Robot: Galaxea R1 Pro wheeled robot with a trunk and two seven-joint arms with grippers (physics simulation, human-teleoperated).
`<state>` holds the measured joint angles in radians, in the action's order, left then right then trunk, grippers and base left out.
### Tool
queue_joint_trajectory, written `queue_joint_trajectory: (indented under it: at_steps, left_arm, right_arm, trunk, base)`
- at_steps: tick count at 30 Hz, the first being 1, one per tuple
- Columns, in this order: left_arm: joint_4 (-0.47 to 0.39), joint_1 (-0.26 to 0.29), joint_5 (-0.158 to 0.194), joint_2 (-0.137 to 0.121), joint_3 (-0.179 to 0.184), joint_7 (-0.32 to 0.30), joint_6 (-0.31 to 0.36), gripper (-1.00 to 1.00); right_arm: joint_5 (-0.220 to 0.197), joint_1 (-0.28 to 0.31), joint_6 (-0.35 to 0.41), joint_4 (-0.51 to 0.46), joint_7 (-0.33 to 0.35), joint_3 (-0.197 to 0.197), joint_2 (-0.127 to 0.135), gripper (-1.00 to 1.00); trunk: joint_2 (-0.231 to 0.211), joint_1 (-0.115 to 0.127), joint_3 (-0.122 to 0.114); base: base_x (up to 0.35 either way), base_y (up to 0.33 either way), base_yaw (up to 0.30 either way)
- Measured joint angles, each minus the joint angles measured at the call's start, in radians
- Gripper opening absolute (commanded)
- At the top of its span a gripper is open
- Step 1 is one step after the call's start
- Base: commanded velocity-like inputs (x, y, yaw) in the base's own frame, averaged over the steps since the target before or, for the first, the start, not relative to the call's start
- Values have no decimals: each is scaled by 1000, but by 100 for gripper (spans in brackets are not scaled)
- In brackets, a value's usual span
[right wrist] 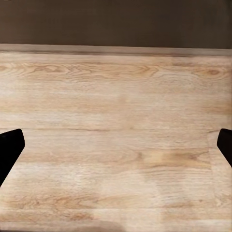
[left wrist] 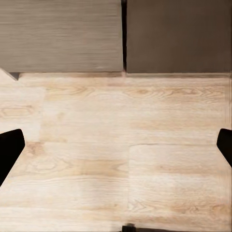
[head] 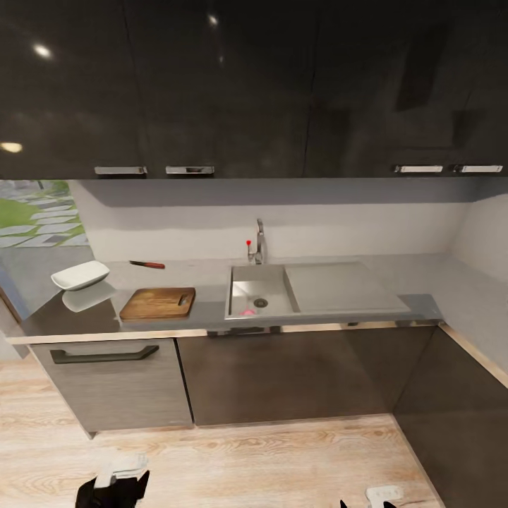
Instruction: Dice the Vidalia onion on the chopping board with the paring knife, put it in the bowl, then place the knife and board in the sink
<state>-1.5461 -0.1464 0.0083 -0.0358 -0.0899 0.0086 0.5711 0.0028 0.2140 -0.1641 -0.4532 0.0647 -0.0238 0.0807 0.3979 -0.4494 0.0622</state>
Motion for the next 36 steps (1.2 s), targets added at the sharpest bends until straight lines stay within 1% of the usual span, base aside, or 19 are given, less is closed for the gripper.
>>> queue_joint_trajectory:
  at_steps: [1, 3, 4, 8, 9, 10, 15, 16, 21, 23, 25, 26, 27, 29, 32, 33, 34, 35, 36]
  left_arm:
    - [-1, 30, 0, 0, 14, 0, 30, 100]
    - [-1, 60, -1, 0, 31, 0, 57, 100]
    - [-1, 88, -1, 1, 44, 1, 78, 100]
    - [-2, 172, 0, 9, 65, 1, 133, 100]
    - [-2, 197, 0, 17, 68, 1, 154, 100]
    - [-1, 255, 1, 30, 72, 0, 199, 100]
    - [0, 336, 0, 37, 73, 0, 226, 100]
    - [1, 376, 1, 45, 76, 0, 230, 100]
    - [12, 484, 0, 77, 81, 1, 237, 100]
    - [18, 524, -1, 85, 81, 1, 268, 100]
    - [26, 587, -1, 94, 82, 1, 352, 100]
    - [33, 621, 0, 97, 86, 1, 382, 100]
    - [39, 639, 0, 98, 89, 2, 391, 100]
    - [72, 706, 1, 102, 109, 3, 411, 100]
    - [124, 776, -1, 113, 124, 4, 420, 100]
    - [161, 811, -1, 119, 128, 5, 421, 100]
    - [182, 830, -2, 122, 129, 5, 422, 100]
    - [230, 867, -2, 130, 131, 5, 423, 100]
    - [258, 887, -3, 134, 131, 6, 423, 100]
  right_arm:
    - [0, 0, 0, 0, 0, 0, 0, 100]
    - [0, 0, 0, 0, 0, 0, 0, 100]
    - [0, 0, 0, 0, 0, 0, 0, 100]
    - [0, 0, 0, 0, 0, 0, 0, 100]
    - [0, 0, 0, 0, 0, 0, 0, 100]
    - [0, 0, 0, 0, 0, 0, 0, 100]
    - [0, 0, 0, 0, 0, 0, 0, 100]
    - [0, 0, 0, 0, 0, 0, 0, 100]
    - [0, 0, 0, 1, 0, 0, 0, 100]
    - [0, 0, 0, 1, 0, 0, 0, 100]
    - [0, 0, 0, 1, 0, 0, 0, 100]
    - [0, 0, 0, 1, -1, 0, 0, 100]
    - [0, 0, 0, 1, -2, 0, 0, 100]
    - [0, 0, 0, 1, -8, 0, -1, 100]
    - [0, 0, -1, 1, -14, 0, -1, 100]
    - [0, 0, -1, 2, -16, 0, -1, 100]
    - [0, 0, -1, 2, -17, 0, -1, 100]
    - [0, 0, -1, 2, -19, 0, -2, 100]
    - [0, 0, -1, 2, -19, 0, -2, 100]
  trunk:
    - [0, 0, 0]
    - [0, 0, 0]
    - [0, 0, 0]
    - [0, 0, 0]
    - [0, 0, 0]
    - [0, 0, -1]
    - [0, 0, 0]
    - [0, 0, 0]
    - [0, 0, 0]
    - [0, 0, 0]
    - [0, 0, 0]
    - [0, 0, 0]
    - [0, 0, 0]
    - [0, 0, 0]
    - [0, 0, 0]
    - [0, 0, 0]
    - [0, 0, 0]
    - [0, 0, 0]
    - [0, 0, 0]
  base:
    - [0, 0, -84]
    - [0, 0, -112]
    - [0, 0, -138]
    - [0, 0, -166]
    - [0, 0, -195]
    - [0, 0, -202]
    - [0, 0, -218]
    - [0, 0, -176]
    - [0, 0, -49]
    - [0, 0, -10]
    - [0, 0, -4]
    - [0, 0, -3]
    - [0, 0, -2]
    - [0, 0, -1]
    - [0, 0, 0]
    - [0, 0, 0]
    - [0, 0, 0]
    - [0, 0, 0]
    - [0, 0, 0]
